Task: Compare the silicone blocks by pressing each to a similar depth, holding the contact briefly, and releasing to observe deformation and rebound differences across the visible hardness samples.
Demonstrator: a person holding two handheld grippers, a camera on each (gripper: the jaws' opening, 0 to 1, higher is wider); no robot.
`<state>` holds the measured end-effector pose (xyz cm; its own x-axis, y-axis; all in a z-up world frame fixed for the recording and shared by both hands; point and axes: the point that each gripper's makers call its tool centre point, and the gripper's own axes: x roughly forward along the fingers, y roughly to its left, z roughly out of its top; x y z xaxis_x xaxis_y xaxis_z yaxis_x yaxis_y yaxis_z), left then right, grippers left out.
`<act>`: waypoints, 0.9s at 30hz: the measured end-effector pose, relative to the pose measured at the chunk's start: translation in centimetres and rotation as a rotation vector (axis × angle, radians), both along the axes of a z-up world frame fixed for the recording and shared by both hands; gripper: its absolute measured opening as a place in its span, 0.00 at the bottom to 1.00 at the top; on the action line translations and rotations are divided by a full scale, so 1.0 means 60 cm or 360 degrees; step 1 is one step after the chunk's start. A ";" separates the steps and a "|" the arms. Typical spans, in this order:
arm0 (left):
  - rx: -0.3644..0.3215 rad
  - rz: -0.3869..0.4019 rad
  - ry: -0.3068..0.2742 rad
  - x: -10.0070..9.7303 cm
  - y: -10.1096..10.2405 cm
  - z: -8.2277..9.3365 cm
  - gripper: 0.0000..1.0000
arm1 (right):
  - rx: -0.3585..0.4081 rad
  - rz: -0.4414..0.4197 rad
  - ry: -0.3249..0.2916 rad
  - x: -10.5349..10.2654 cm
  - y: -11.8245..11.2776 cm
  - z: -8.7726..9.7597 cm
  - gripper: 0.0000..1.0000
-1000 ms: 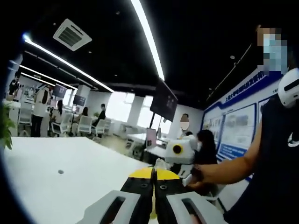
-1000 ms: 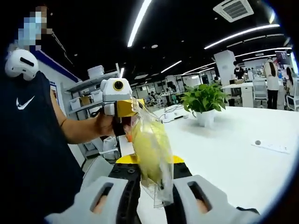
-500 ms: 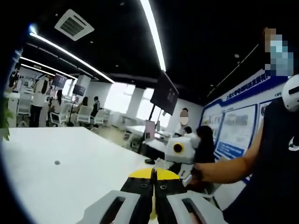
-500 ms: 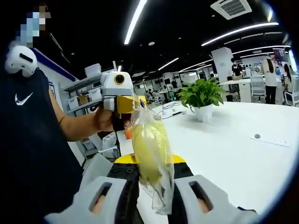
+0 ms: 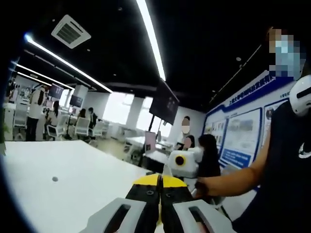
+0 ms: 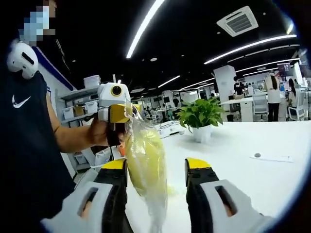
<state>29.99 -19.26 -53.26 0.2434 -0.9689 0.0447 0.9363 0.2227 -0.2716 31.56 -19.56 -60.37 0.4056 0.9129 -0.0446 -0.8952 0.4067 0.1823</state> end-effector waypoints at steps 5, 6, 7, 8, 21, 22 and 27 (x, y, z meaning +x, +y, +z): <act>-0.0008 0.0006 0.0009 0.004 -0.004 0.000 0.00 | -0.0034 -0.0175 -0.0041 0.021 -0.023 -0.006 0.92; -0.0010 0.0016 0.0016 0.006 -0.004 -0.001 0.00 | -0.0036 -0.0181 -0.0048 0.018 -0.025 -0.004 0.93; -0.0012 0.0017 0.0019 0.007 -0.005 -0.001 0.00 | -0.0032 -0.0189 -0.0043 0.017 -0.027 -0.001 0.95; -0.0016 0.0019 0.0021 0.008 -0.005 0.000 0.00 | -0.0035 -0.0201 -0.0039 0.018 -0.028 0.001 0.96; -0.0073 0.0125 0.0082 0.033 -0.007 -0.008 0.00 | -0.0139 -0.0440 -0.0083 0.033 -0.098 -0.017 0.96; -0.0085 0.0134 0.0103 0.036 -0.006 -0.011 0.00 | -0.0145 -0.0446 -0.0061 0.033 -0.103 -0.024 0.96; -0.0095 0.0167 0.0136 0.040 -0.006 -0.031 0.00 | -0.0169 -0.0492 -0.0008 0.025 -0.123 -0.050 0.96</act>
